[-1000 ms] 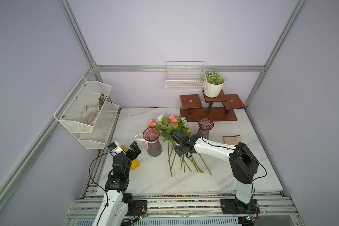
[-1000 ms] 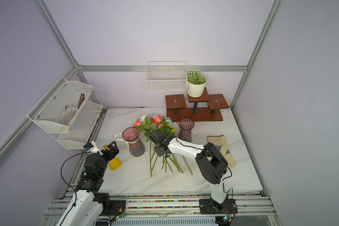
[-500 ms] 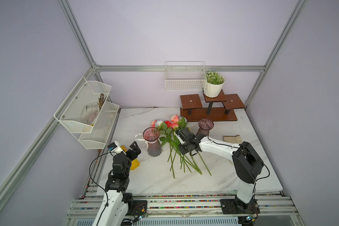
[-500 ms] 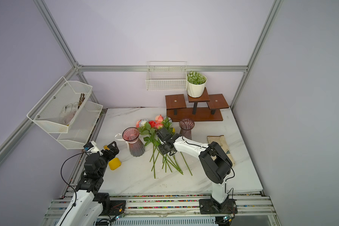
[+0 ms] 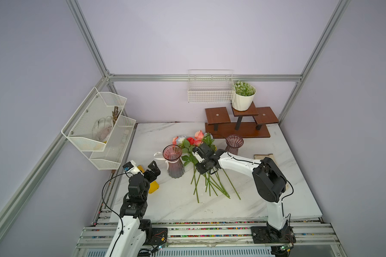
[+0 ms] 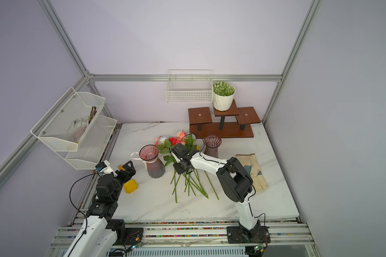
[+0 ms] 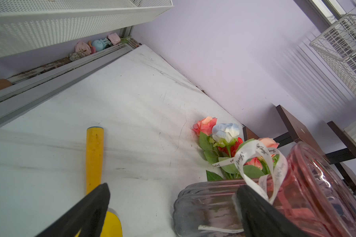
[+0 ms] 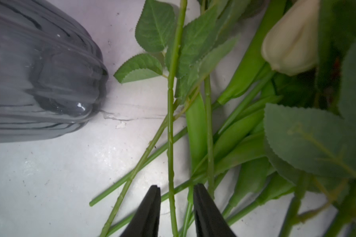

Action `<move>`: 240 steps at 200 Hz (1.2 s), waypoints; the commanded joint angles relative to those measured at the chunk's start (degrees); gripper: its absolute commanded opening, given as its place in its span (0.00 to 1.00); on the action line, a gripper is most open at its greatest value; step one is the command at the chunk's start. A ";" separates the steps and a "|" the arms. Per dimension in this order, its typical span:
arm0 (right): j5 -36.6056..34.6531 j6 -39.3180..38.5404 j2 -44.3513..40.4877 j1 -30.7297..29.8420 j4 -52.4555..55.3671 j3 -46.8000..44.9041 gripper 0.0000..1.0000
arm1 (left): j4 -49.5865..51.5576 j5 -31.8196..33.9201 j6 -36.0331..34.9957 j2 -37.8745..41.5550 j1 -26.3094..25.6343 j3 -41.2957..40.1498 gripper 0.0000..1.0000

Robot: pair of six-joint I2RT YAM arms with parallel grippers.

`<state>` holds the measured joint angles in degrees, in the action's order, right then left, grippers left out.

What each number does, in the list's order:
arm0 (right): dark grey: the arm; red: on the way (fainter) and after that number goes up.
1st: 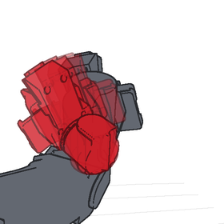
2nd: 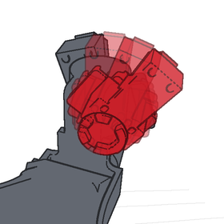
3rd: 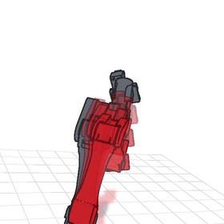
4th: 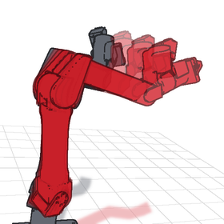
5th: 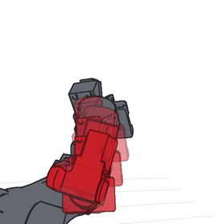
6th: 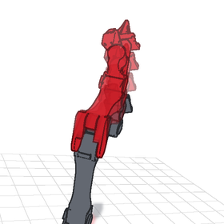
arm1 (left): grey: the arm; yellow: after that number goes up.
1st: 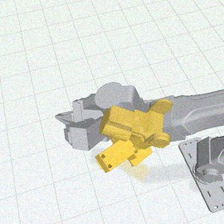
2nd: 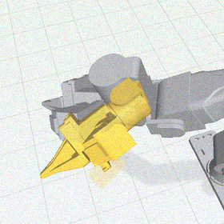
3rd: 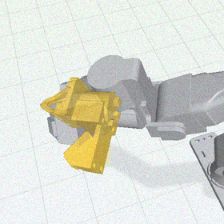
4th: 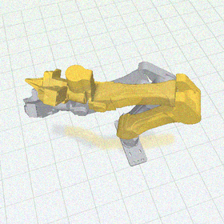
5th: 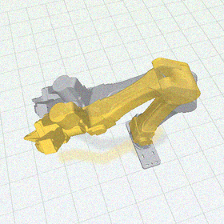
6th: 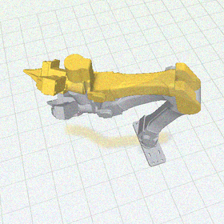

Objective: Arrange the flowers in different vases according to their variety
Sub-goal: Pick up the flower at the center of the board.

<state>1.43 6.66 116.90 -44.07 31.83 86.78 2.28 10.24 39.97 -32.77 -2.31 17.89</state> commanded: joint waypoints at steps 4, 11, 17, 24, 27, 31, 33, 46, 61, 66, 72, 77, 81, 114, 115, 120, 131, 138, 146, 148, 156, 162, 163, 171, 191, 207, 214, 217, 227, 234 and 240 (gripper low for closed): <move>0.68 -0.94 2.60 -0.40 2.41 3.41 0.32 | -2.11 -0.50 0.61 -0.01 0.28 -1.09 1.00; 0.68 -1.03 3.25 -0.40 2.61 3.88 0.31 | -2.11 -0.46 0.57 0.07 0.28 -1.03 1.00; 0.74 -1.07 3.69 -0.42 2.68 4.18 0.31 | -2.11 -0.56 0.61 0.07 0.28 -1.09 1.00; 0.77 -1.11 4.14 -0.38 2.72 4.36 0.30 | -2.11 -0.53 0.57 0.05 0.31 -1.13 1.00; 0.77 -1.03 4.39 -0.40 2.66 4.45 0.30 | -2.15 -0.51 0.57 0.01 0.30 -1.13 1.00; 0.66 -0.99 4.61 -0.44 2.70 4.55 0.30 | -2.24 -0.49 0.56 0.00 0.29 -1.10 1.00; 0.63 -0.98 4.80 -0.41 2.71 4.61 0.30 | -2.23 -0.48 0.56 0.06 0.29 -1.10 1.00; 0.18 -0.94 5.70 -0.40 2.95 5.09 0.29 | -2.28 -0.57 0.55 -0.01 0.28 -1.13 1.00; 0.43 -1.03 6.42 -0.40 3.06 5.57 0.27 | -2.31 -0.59 0.55 -0.18 0.28 -1.15 1.00; 0.40 -1.03 6.49 -0.42 3.07 5.63 0.25 | -2.37 -0.64 0.58 -0.26 0.28 -1.10 1.00; 0.42 -1.03 6.51 -0.40 3.13 5.71 0.23 | -2.31 -0.67 0.55 -0.27 0.28 -1.17 1.00; 0.41 -0.95 6.43 -0.40 3.10 5.70 0.19 | -2.31 -0.62 0.55 -0.27 0.28 -1.10 1.00; 0.43 -0.95 6.35 -0.40 3.06 5.68 0.17 | -2.34 -0.70 0.57 -0.27 0.30 -1.10 1.00; -0.52 -0.44 2.35 -0.52 2.38 4.57 0.01 | -2.42 -0.66 0.62 -0.35 0.28 -1.17 1.00; -0.54 -0.43 2.10 -0.50 2.41 4.55 0.01 | -2.40 -0.66 0.59 -0.31 0.28 -1.14 1.00; -0.72 -0.33 0.88 -0.49 2.28 4.20 0.00 | -2.43 -0.68 0.61 -0.30 0.29 -1.10 1.00; -1.16 0.01 -1.47 -0.49 1.73 3.46 0.00 | -2.39 -0.77 0.60 -0.36 0.29 -1.10 1.00; -1.43 0.35 -3.70 -0.49 1.00 2.50 0.00 | -2.49 -0.79 0.56 -0.33 0.28 -1.19 1.00; -1.43 0.67 -6.13 -0.49 0.07 1.29 0.00 | -2.48 -0.86 0.55 -0.34 0.29 -1.26 1.00; -1.43 0.76 -6.68 -0.53 -0.24 1.04 0.00 | -2.53 -0.80 0.62 -0.31 0.28 -1.23 1.00; -1.46 1.18 -9.44 -0.51 -1.93 -0.49 0.00 | -2.50 -0.84 0.64 -0.28 0.30 -1.20 1.00; -1.46 1.54 -11.69 -0.49 -3.50 -1.82 0.00 | -2.48 -0.94 0.64 -0.23 0.33 -1.20 1.00; -1.44 1.57 -12.04 -0.53 -3.74 -1.98 0.00 | -2.51 -0.93 0.68 -0.21 0.31 -1.20 1.00; -1.43 1.84 -14.97 -0.53 -5.61 -3.47 0.00 | -2.61 -1.03 0.66 -0.18 0.31 -1.27 1.00; -2.73 2.87 -22.07 -0.40 -10.51 -6.86 0.00 | -2.84 -1.36 0.60 0.07 0.28 -1.42 1.00; -6.63 3.63 -27.68 -0.31 -15.14 -9.27 0.00 | -3.10 -1.67 0.57 0.25 0.29 -1.55 1.00; -8.65 3.16 -30.78 -0.19 -17.14 -10.05 0.00 | -3.37 -1.91 0.61 0.46 0.28 -1.69 1.00; -9.46 2.94 -31.85 -0.06 -17.84 -10.36 0.00 | -3.51 -2.01 0.61 0.50 0.33 -1.78 1.00; -11.79 1.79 -34.68 0.52 -20.08 -10.70 0.00 | -4.00 -2.47 0.63 0.70 0.28 -2.04 1.00; -13.54 0.78 -36.23 1.04 -21.28 -10.53 0.00 | -4.36 -2.78 0.64 0.88 0.29 -2.22 1.00; -15.11 -0.10 -37.37 1.68 -22.13 -10.10 0.00 | -4.78 -3.02 0.73 1.03 0.29 -2.46 1.00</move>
<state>-5.28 8.64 84.99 -43.99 18.79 76.86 1.34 8.88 39.97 -32.73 -2.31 15.94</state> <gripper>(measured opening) 0.073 0.999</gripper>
